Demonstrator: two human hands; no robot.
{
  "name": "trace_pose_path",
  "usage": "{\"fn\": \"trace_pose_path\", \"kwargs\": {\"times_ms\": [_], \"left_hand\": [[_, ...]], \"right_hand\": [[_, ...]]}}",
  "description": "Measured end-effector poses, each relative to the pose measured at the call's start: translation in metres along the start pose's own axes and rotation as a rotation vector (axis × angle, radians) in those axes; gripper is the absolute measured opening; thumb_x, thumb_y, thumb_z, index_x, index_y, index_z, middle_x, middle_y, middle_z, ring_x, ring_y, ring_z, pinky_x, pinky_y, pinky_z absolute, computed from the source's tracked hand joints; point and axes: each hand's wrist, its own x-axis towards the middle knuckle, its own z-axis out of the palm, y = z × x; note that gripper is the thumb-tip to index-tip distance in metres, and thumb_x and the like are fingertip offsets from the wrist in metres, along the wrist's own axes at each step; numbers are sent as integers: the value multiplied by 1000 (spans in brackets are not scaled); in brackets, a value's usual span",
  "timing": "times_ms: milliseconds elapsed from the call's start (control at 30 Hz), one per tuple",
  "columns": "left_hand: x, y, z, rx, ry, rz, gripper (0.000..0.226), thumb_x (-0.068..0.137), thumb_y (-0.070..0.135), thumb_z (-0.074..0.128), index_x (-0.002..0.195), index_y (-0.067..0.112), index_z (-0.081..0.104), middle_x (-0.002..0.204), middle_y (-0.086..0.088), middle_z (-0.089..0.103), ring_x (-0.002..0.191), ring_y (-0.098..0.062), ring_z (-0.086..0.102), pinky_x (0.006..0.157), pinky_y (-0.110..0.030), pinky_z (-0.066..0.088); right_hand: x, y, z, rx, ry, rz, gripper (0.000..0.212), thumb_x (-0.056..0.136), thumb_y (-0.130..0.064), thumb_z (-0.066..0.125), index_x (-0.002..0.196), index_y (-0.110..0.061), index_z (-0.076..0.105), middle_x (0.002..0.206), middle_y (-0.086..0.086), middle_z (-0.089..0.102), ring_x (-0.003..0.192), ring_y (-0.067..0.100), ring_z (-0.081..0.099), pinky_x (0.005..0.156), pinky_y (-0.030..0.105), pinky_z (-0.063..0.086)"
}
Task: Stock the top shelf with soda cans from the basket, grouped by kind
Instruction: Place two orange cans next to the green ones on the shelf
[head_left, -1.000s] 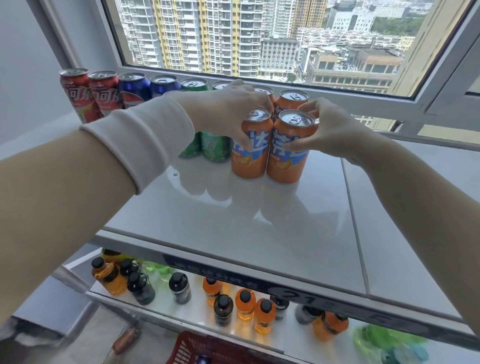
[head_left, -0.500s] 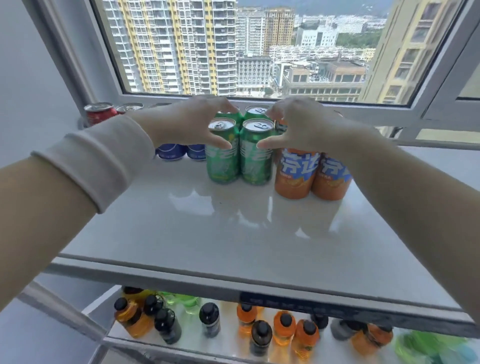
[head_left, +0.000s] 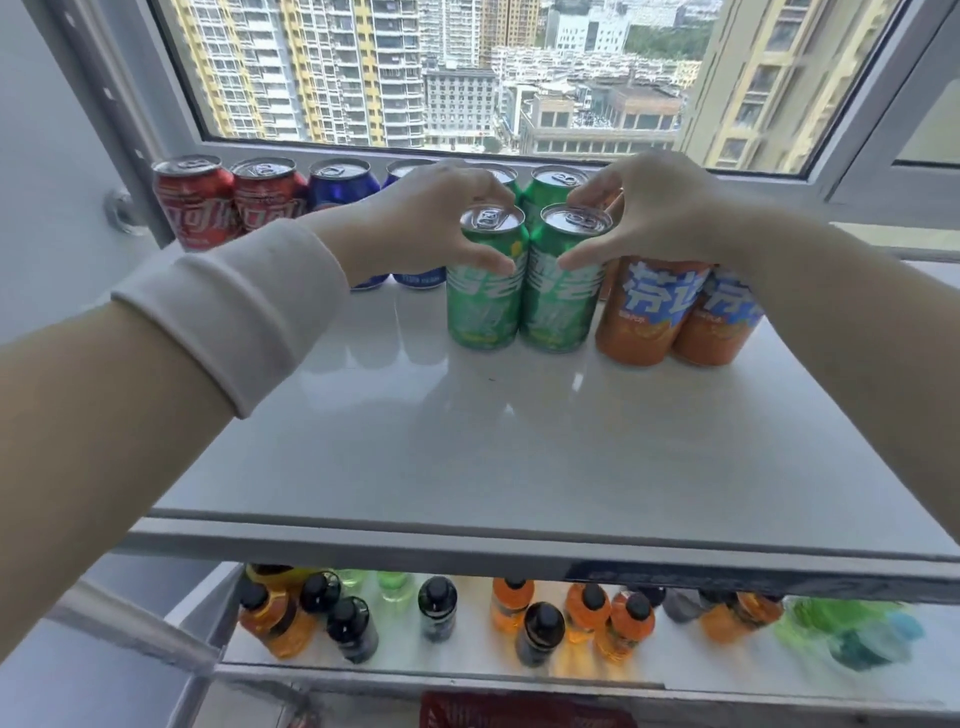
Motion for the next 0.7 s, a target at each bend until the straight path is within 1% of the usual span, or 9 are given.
{"fn": "trace_pose_path", "kwargs": {"times_ms": [100, 233, 267, 333, 400, 500, 567, 633, 700], "left_hand": [[-7, 3, 0, 9, 6, 12, 63, 77, 41, 68, 133, 21, 46, 138, 1, 46, 126, -14, 39, 90, -17, 23], [-12, 7, 3, 15, 22, 12, 62, 77, 39, 68, 131, 21, 47, 138, -1, 46, 127, -15, 39, 90, -16, 23], [-12, 7, 4, 14, 25, 4, 62, 76, 40, 68, 131, 21, 47, 138, -2, 46, 127, -16, 39, 90, -17, 24], [-13, 8, 6, 9, 19, -22, 62, 76, 41, 68, 131, 22, 47, 138, -5, 44, 126, -19, 39, 93, -21, 26], [-14, 9, 8, -4, 5, -49, 61, 78, 41, 67, 132, 23, 44, 139, -6, 41, 127, -19, 39, 97, -23, 27], [-17, 12, 15, -8, 15, -64, 60, 82, 40, 62, 135, 22, 39, 144, -7, 36, 132, -20, 35, 108, -30, 25], [-22, 17, 19, 14, 36, -90, 66, 86, 40, 58, 141, 16, 31, 149, -8, 29, 136, -20, 30, 111, -33, 22], [-28, 24, 20, 46, 58, -125, 74, 88, 41, 54, 146, 10, 19, 154, -9, 19, 141, -22, 22, 114, -34, 17], [-37, 35, 18, 86, 97, -141, 76, 90, 42, 52, 147, 8, 15, 155, -11, 16, 142, -24, 20, 115, -37, 16]], "right_hand": [[-7, -1, 0, 3, 0, -7, 66, 66, -41, 78, 124, -14, 60, 123, 0, 62, 95, 4, 48, 80, 16, 32], [-12, -1, -2, -23, -4, -9, 67, 67, -40, 77, 126, -15, 58, 125, 1, 60, 97, 5, 48, 81, 17, 32], [-12, -2, -2, -27, -10, -8, 67, 68, -40, 77, 127, -16, 56, 125, 2, 60, 101, 8, 50, 82, 17, 32], [-12, -4, -1, -45, -37, -10, 70, 70, -43, 75, 131, -15, 52, 129, 3, 58, 114, 16, 52, 85, 20, 32], [-13, -5, 1, -86, -71, -8, 74, 73, -45, 71, 135, -14, 47, 135, 4, 53, 123, 21, 48, 94, 25, 34], [-17, -7, 4, -125, -81, -9, 75, 77, -46, 67, 139, -13, 40, 141, 6, 46, 128, 24, 43, 103, 34, 34], [-23, -9, 4, -110, -37, -2, 78, 79, -46, 65, 142, -12, 34, 145, 8, 41, 132, 24, 38, 106, 35, 31], [-34, -13, 1, -94, 45, 6, 77, 82, -47, 62, 144, -12, 30, 148, 9, 36, 135, 25, 33, 109, 36, 27], [-49, -16, -3, -90, 110, 6, 73, 85, -45, 58, 144, -13, 29, 148, 11, 34, 137, 27, 29, 111, 40, 25]]}}
